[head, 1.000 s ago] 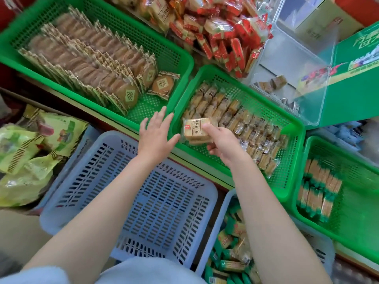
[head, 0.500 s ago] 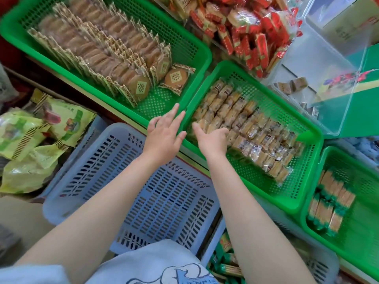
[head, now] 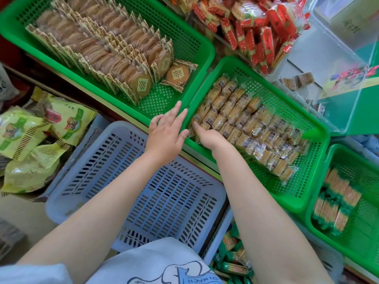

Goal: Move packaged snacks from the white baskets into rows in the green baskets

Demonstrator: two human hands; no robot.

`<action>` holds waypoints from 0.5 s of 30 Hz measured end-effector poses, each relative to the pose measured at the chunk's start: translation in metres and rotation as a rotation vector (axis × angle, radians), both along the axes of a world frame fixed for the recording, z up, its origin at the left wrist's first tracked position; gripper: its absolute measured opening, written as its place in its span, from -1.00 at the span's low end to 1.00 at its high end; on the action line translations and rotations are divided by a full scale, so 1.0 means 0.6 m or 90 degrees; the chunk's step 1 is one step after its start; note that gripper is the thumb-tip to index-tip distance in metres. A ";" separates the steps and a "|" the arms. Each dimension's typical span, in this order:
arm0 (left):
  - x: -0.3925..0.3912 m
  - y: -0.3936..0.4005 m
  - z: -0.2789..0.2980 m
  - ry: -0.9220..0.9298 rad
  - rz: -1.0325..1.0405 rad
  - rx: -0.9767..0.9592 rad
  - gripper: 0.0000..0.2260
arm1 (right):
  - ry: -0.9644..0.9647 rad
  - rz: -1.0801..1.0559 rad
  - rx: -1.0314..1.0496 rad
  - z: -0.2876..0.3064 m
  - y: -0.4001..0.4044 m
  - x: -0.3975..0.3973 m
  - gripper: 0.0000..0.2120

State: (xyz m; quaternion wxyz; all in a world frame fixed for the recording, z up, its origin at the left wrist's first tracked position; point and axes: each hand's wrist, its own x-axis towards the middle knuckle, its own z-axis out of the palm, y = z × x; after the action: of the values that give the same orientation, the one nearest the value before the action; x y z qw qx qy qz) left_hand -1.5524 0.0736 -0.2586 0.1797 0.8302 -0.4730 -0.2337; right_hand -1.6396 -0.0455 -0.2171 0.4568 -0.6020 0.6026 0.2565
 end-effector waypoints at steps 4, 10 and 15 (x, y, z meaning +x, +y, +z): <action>-0.003 0.001 -0.004 -0.003 -0.002 0.005 -0.49 | 0.030 0.029 -0.034 -0.004 -0.002 0.007 -0.24; -0.004 0.000 0.000 -0.004 -0.006 0.019 -0.49 | 0.017 0.053 -0.056 0.003 0.009 0.017 -0.31; -0.004 -0.002 0.005 -0.001 -0.023 0.035 -0.49 | -0.045 0.029 -0.053 0.050 0.021 -0.039 -0.24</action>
State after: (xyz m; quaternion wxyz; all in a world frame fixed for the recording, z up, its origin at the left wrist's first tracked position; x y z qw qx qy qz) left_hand -1.5549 0.0726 -0.2557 0.1521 0.8263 -0.4816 -0.2493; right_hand -1.6628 -0.0329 -0.1873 0.4467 -0.6425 0.5825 0.2201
